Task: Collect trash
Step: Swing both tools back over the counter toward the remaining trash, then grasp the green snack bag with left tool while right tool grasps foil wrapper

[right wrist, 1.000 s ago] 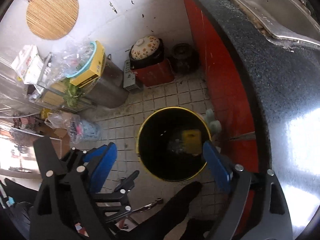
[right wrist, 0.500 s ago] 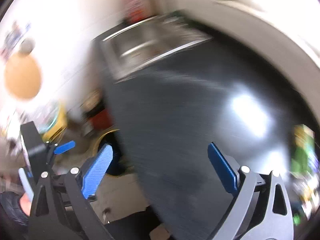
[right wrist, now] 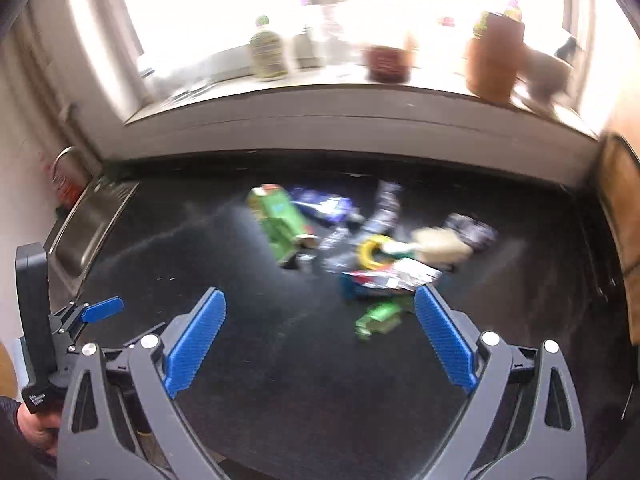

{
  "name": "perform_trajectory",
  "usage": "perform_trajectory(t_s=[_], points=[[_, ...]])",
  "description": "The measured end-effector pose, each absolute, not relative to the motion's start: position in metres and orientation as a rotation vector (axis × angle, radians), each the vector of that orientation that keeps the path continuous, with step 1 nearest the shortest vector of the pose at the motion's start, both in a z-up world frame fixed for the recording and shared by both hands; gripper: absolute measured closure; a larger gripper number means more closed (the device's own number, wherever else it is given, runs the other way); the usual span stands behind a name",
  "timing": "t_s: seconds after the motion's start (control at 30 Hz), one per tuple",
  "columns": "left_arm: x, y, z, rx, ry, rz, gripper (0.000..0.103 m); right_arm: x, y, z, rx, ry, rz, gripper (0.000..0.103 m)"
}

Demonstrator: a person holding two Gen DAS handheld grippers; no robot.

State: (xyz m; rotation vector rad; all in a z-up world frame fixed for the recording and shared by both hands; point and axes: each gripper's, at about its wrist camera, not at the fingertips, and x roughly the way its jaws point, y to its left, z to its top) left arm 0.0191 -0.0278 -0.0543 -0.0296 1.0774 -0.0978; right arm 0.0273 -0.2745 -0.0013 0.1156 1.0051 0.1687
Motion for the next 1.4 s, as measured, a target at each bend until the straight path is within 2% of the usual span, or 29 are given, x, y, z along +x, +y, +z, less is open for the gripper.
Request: perform_trajectory(t_s=[0.3, 0.53, 0.9, 1.1, 1.13, 1.2, 1.23, 1.27, 1.4], points=[[0.049, -0.056, -0.054, -0.011, 1.109, -0.07, 0.008, 0.049, -0.304, -0.013, 0.159, 1.019, 0.172, 0.01], [0.12, -0.071, -0.071, -0.084, 1.13, 0.006, 0.008, 0.109, -0.309, -0.032, 0.136, 1.05, 0.2, 0.01], [0.22, -0.079, -0.143, -0.141, 1.214, 0.137, 0.008, 0.244, -0.305, -0.151, 0.135, 1.303, 0.156, 0.019], [0.242, -0.083, -0.165, -0.155, 1.257, 0.14, 0.009, 0.273, -0.3, -0.195, 0.122, 1.402, 0.139, 0.032], [0.244, -0.082, -0.168, -0.159, 1.258, 0.14, 0.009, 0.274, -0.298, -0.195, 0.098, 1.39, 0.14, 0.039], [0.247, -0.081, -0.17, -0.173, 1.258, 0.137, 0.024, 0.276, -0.293, -0.192, 0.075, 1.383, 0.151, 0.066], [0.247, -0.08, -0.17, -0.181, 1.256, 0.128, 0.038, 0.276, -0.293, -0.191, 0.082, 1.385, 0.158, 0.075], [0.247, -0.078, -0.169, -0.178, 1.257, 0.125, 0.045, 0.276, -0.292, -0.189, 0.086, 1.384, 0.16, 0.077], [0.239, -0.073, -0.156, -0.148, 1.236, 0.121, 0.05, 0.272, -0.289, -0.164, 0.058, 1.32, 0.164, 0.079]])
